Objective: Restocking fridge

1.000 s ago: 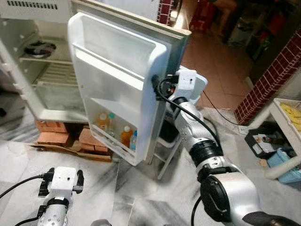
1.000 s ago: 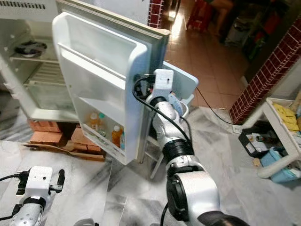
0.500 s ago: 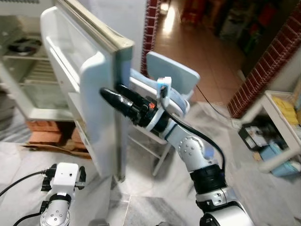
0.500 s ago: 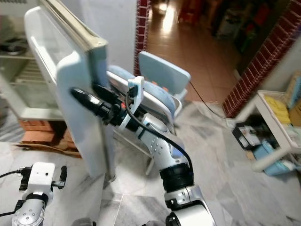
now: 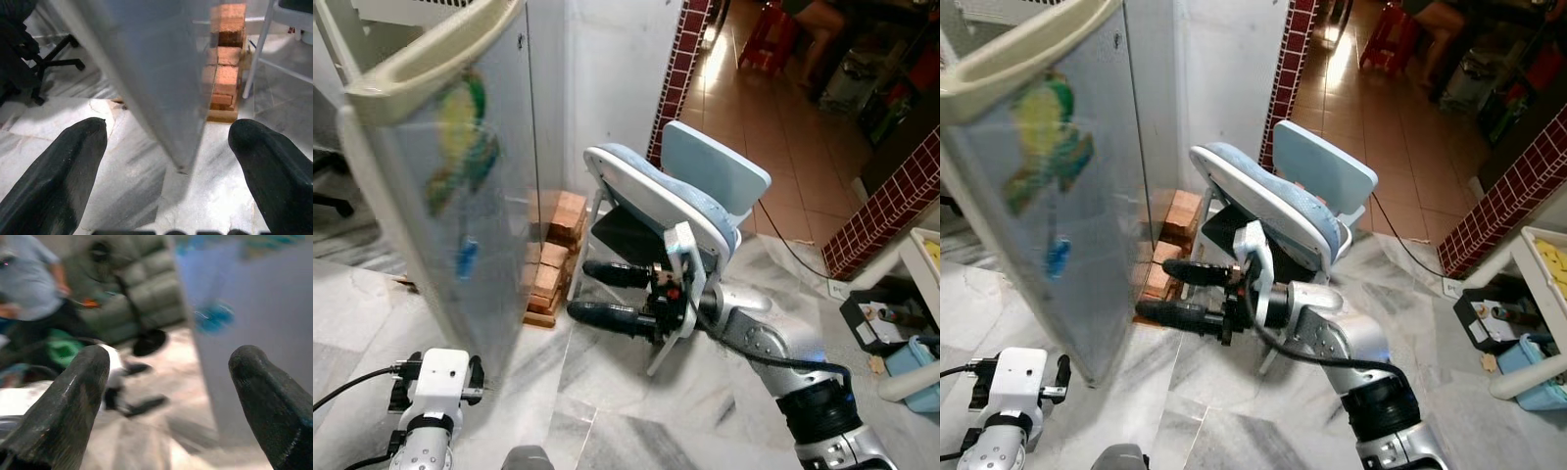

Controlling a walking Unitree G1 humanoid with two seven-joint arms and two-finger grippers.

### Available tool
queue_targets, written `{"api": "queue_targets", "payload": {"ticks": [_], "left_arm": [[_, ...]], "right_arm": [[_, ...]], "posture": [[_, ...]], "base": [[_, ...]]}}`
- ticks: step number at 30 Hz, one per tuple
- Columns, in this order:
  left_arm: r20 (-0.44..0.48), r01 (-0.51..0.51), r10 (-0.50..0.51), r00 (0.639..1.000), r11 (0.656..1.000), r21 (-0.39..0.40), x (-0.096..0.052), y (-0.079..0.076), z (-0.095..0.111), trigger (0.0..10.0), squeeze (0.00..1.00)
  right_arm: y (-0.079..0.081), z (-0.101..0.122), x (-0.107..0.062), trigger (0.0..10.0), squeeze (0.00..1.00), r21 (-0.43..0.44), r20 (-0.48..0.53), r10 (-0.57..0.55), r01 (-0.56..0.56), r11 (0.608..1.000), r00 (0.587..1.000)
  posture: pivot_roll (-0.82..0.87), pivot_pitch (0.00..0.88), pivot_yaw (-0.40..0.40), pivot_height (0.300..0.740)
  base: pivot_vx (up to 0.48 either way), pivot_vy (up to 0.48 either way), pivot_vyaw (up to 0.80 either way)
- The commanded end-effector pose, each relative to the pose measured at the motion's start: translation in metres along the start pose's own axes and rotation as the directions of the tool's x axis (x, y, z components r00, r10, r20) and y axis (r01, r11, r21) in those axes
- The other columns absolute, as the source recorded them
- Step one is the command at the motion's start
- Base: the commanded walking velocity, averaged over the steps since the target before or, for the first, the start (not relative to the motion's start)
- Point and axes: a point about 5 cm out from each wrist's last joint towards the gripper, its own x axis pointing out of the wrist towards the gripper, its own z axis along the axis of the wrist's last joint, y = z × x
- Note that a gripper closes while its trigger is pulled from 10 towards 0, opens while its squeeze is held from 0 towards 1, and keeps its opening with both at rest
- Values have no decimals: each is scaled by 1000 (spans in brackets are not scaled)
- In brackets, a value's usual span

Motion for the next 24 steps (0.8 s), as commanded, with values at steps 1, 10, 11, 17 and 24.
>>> {"api": "queue_targets", "payload": {"ticks": [1, 10, 11, 17, 24], "left_arm": [[67, -16, 16, 998, 1000, -8, 5, 4, 13, 10000, 0], [183, -22, 29, 983, 999, -39, 24, 21, 44, 10000, 0], [205, -16, 20, 979, 1000, -19, 25, 23, 49, 10000, 0], [241, 10, -12, 970, 1000, 9, 28, 30, 57, 10000, 0], [270, 69, -60, 961, 997, -23, 28, 25, 71, 10000, 0]], "right_arm": [[-17, 7, -5, 10000, 0, -37, 41, -186, 187, 982, 982], [-49, 13, -35, 10000, 0, 3, 225, -676, 694, 720, 701], [-48, 15, -35, 10000, 0, -22, 240, -684, 708, 705, 689], [-45, 15, -34, 10000, 0, -35, 276, -729, 764, 644, 626], [-44, 10, -37, 10000, 0, -14, 306, -781, 822, 569, 545]], "posture": [[176, 44, -112, 740], [151, 58, -96, 740], [147, 67, -98, 740], [134, 77, -89, 740], [138, 52, -91, 740]], "base": [[0, 0, 0], [0, 441, 0], [0, 458, 0], [-47, 436, 0], [-284, 390, 0]]}}
